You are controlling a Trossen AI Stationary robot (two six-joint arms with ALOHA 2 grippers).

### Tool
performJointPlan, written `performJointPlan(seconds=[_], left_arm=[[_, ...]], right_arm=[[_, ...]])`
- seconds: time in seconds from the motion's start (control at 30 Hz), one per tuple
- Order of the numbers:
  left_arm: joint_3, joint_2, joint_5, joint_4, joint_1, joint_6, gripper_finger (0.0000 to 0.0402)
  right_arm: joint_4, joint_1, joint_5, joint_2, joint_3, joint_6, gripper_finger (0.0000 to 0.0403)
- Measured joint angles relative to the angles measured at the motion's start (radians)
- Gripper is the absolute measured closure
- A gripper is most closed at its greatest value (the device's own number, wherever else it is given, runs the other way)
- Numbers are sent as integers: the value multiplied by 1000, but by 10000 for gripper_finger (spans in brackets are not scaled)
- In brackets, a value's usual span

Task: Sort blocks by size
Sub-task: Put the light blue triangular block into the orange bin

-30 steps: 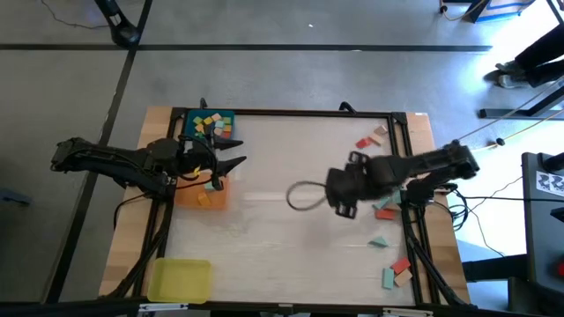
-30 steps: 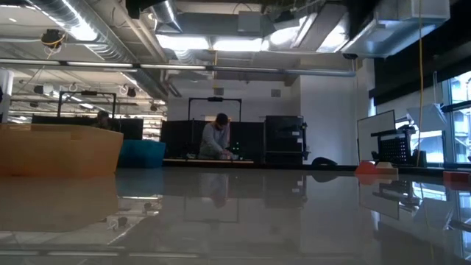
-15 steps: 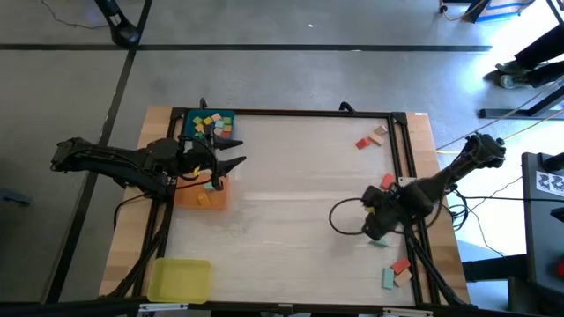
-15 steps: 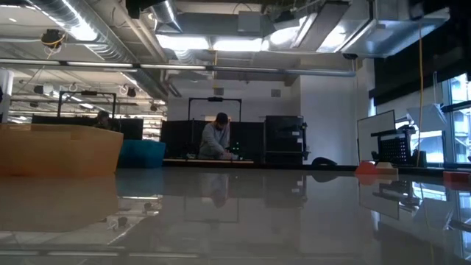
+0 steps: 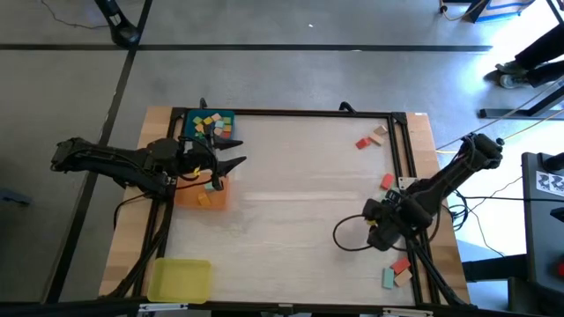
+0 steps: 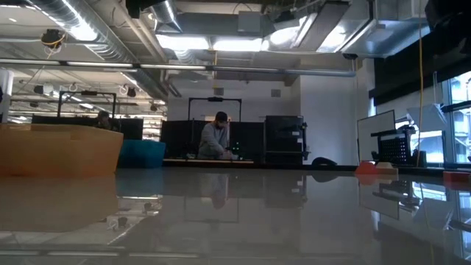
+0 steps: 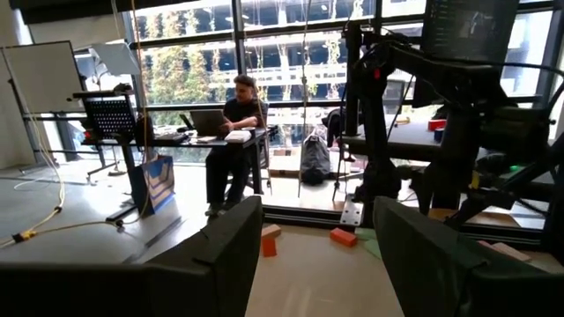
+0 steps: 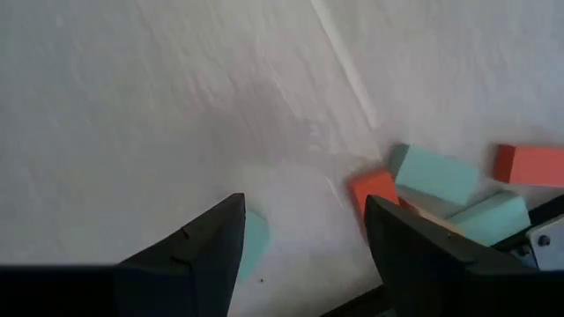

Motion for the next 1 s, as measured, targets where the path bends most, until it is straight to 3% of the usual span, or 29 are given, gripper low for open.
performJointPlan(seconds=[0.17,0.4,0.67,1.0], left_arm=[[0,0,0,0,0,3,196],[0,0,0,4,0,4,196],[0,0,0,9,0,47,196],[0,0,0,8,0,53,196]], right_arm=[[18,-1,-14,0,-26,8,169],[136,-1,-179,0,-95,7,169],[328,22,-207,0,-166,-8,169],[384,203,-66,0,-248,7,169]])
